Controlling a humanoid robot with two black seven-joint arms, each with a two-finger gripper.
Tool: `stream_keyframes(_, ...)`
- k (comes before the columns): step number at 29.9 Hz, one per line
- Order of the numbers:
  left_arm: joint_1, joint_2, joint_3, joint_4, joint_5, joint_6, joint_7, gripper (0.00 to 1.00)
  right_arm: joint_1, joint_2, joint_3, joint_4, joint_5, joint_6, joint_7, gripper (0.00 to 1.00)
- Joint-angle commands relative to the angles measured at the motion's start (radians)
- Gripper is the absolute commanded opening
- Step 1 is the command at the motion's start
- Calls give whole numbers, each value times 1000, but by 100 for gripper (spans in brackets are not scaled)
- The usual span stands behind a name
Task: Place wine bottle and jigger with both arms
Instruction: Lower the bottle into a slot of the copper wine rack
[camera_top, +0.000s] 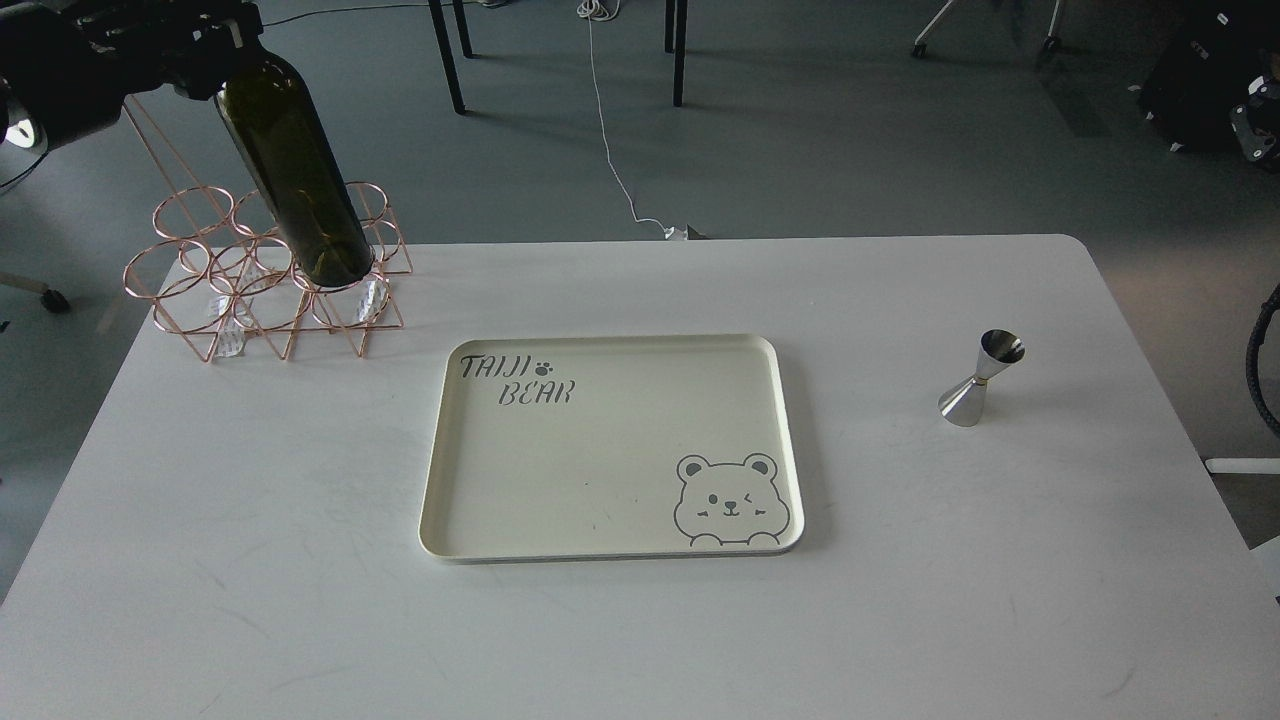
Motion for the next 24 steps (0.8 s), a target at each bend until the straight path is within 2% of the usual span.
stream_keyframes(1, 2, -3, 0, 13, 1, -2, -1, 19, 1, 0, 1, 0, 0, 1, 0, 97)
stream_keyframes(15, 9, -5, 26, 39, -2, 1, -5, 19, 1, -2, 5, 0, 0, 1, 0, 97)
stream_keyframes(19, 11, -12, 87, 39, -11, 76, -8, 20, 1, -1, 5, 1, 0, 1, 0, 97)
stream_keyframes(24, 12, -18, 141, 39, -19, 95, -7, 21, 0, -2, 3, 0, 0, 2, 0, 97)
